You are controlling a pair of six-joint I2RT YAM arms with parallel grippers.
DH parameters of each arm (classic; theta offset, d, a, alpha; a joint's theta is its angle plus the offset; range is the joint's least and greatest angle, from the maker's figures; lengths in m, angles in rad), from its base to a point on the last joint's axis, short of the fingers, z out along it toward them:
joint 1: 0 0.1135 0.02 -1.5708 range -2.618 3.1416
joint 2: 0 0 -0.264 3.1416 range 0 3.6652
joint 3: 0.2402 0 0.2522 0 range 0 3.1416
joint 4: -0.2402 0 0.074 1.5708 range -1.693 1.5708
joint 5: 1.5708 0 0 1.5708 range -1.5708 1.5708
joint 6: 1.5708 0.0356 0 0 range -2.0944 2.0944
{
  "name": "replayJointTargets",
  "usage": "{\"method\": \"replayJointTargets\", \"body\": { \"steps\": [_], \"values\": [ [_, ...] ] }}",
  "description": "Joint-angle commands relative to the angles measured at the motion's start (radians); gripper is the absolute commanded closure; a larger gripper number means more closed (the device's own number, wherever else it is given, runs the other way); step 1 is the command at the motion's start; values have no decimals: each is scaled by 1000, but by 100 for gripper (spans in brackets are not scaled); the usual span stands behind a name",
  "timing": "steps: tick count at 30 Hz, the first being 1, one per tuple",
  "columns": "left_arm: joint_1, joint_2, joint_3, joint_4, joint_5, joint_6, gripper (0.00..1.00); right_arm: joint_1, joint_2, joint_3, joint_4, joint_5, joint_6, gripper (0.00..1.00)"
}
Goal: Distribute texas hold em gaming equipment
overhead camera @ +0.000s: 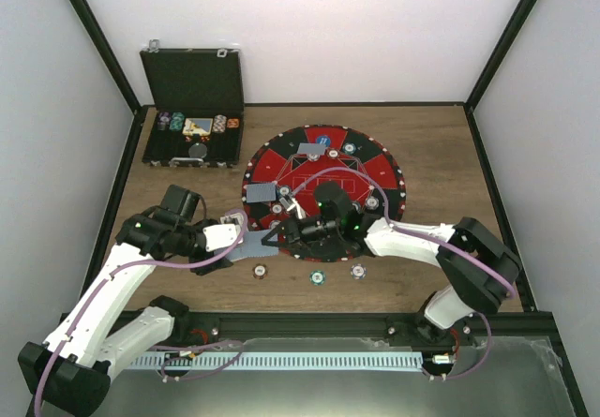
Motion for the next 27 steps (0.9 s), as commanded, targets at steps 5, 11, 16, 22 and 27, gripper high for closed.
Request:
{"method": "replayJointTargets", "body": {
  "steps": [5,11,16,22,27],
  "values": [
    [4,-8,30,7,20,15,94,-104,-145,-54,-171,-7,-91,99],
    [3,-10,30,3,17,14,94,-295,-254,-93,-371,-33,-220,99],
    [3,-13,32,-2,15,14,94,-494,-280,-167,-503,-47,-337,99],
    [3,-16,32,-10,5,18,94,-603,-285,-211,-593,-10,-423,99],
    [4,-18,28,-12,4,19,94,-617,-273,-210,-642,53,-459,99]
  ]
}}
